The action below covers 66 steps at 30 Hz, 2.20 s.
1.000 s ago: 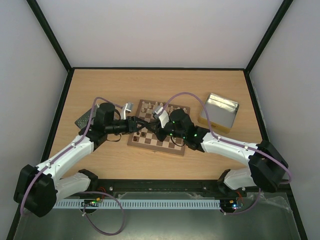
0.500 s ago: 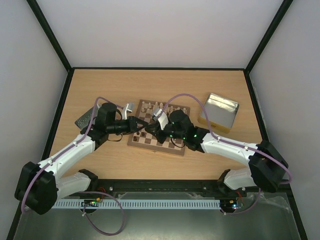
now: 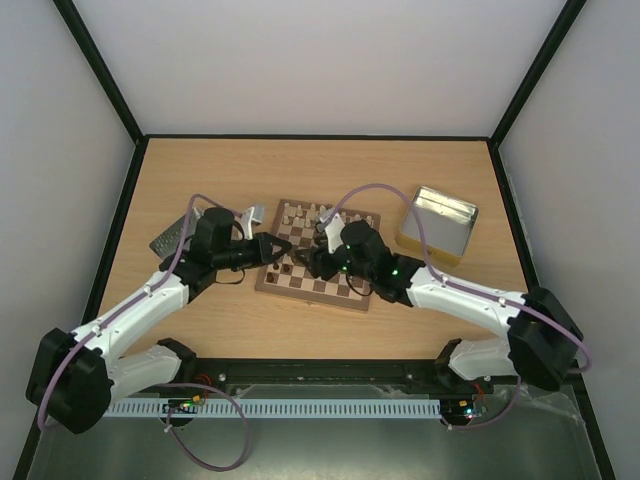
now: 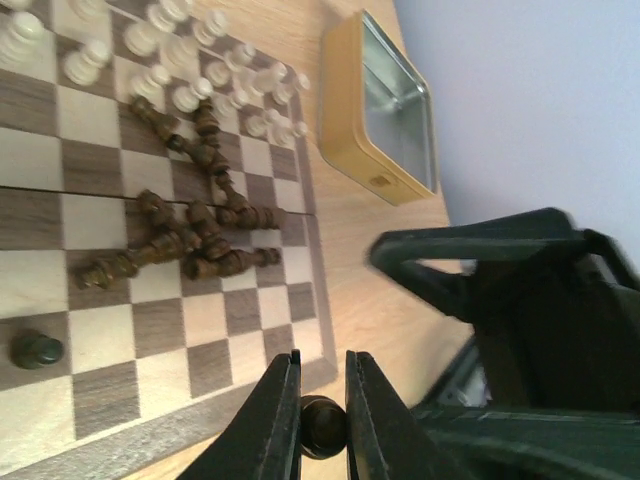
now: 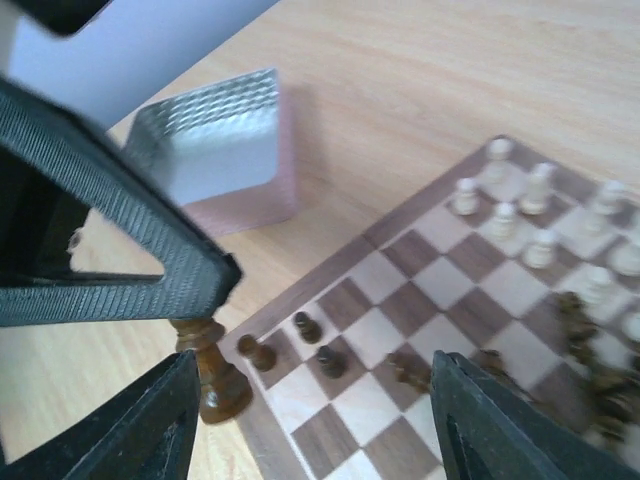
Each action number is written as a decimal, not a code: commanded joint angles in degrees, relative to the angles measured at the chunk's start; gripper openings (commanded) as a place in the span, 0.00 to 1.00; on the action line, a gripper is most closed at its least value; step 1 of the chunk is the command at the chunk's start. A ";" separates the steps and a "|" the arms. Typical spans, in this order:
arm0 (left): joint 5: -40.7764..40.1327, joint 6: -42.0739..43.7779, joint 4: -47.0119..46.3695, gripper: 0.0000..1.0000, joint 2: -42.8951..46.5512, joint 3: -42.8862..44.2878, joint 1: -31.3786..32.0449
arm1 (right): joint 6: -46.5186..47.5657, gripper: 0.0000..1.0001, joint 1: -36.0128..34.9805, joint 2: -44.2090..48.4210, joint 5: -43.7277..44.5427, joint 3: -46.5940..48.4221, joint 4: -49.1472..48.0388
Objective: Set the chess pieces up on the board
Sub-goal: Place the chess piece on the chessboard.
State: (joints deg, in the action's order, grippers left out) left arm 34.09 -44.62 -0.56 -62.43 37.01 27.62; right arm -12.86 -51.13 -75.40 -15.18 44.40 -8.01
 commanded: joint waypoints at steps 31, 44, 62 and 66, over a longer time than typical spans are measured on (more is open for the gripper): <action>-52.41 9.85 -1.86 0.04 -10.05 -3.42 28.72 | -39.81 0.65 1.48 2.65 32.72 -4.21 13.04; -51.52 12.54 -5.01 0.05 -15.05 -4.46 28.72 | -39.39 0.64 1.51 1.10 32.48 -3.37 13.72; -53.24 13.31 -3.67 0.21 -16.17 -3.65 28.81 | -37.81 0.65 1.50 2.64 33.58 -2.93 13.84; -52.63 13.21 -2.00 0.33 -13.91 -2.35 28.81 | -37.76 0.65 1.52 3.67 33.54 -2.74 14.05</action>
State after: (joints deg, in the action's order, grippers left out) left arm -17.91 -31.59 -4.49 -78.59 33.06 56.10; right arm -50.68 -49.82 -73.80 15.66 40.34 5.58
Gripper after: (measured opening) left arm 0.286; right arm 0.647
